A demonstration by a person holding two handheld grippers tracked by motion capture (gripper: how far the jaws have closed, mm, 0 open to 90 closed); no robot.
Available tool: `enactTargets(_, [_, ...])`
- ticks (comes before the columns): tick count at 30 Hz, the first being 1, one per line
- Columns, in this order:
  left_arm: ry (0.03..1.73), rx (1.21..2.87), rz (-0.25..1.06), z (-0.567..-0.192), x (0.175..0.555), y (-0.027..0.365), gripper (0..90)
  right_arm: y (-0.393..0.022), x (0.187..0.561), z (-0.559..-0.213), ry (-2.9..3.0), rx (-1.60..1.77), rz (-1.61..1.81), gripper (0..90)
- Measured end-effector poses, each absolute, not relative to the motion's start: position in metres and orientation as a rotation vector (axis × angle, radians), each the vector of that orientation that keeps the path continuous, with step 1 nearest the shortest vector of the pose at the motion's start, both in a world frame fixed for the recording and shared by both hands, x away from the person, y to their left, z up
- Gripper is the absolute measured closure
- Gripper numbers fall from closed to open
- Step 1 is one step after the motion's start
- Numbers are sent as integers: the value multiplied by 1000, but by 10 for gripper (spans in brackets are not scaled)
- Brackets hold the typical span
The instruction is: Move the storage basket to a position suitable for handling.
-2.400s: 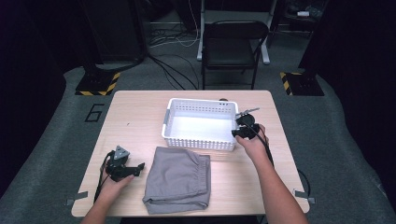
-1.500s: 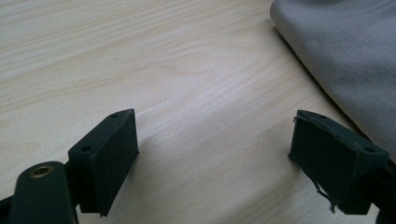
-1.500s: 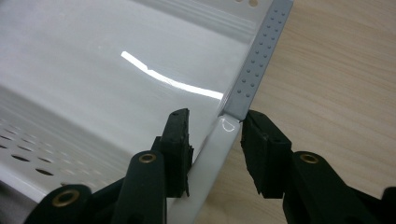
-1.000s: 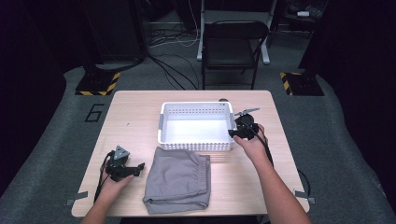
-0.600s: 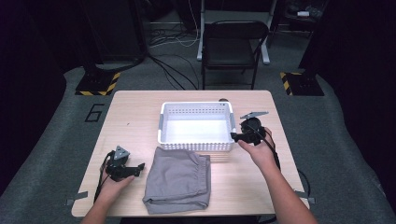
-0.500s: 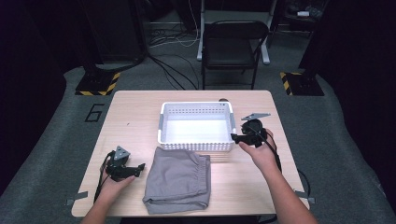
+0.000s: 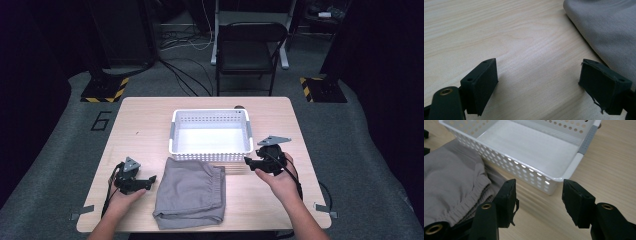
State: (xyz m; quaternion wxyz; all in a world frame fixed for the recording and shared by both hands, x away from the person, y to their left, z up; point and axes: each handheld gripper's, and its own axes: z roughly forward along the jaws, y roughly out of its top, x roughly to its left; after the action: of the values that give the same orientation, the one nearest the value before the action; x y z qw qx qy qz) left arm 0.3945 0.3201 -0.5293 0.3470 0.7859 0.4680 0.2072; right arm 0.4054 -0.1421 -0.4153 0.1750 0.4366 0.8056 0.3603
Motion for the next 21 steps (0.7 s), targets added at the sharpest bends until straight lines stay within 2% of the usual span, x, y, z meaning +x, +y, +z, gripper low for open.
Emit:
enactTargets(13, [1231,2052,534,-527,394,318,156,-126,391,-429,2326,1222,1040,452])
enactTargets(21, [1228,2083,517,-523,392,315,261,-121,389,-450,2372,1198,996,451])
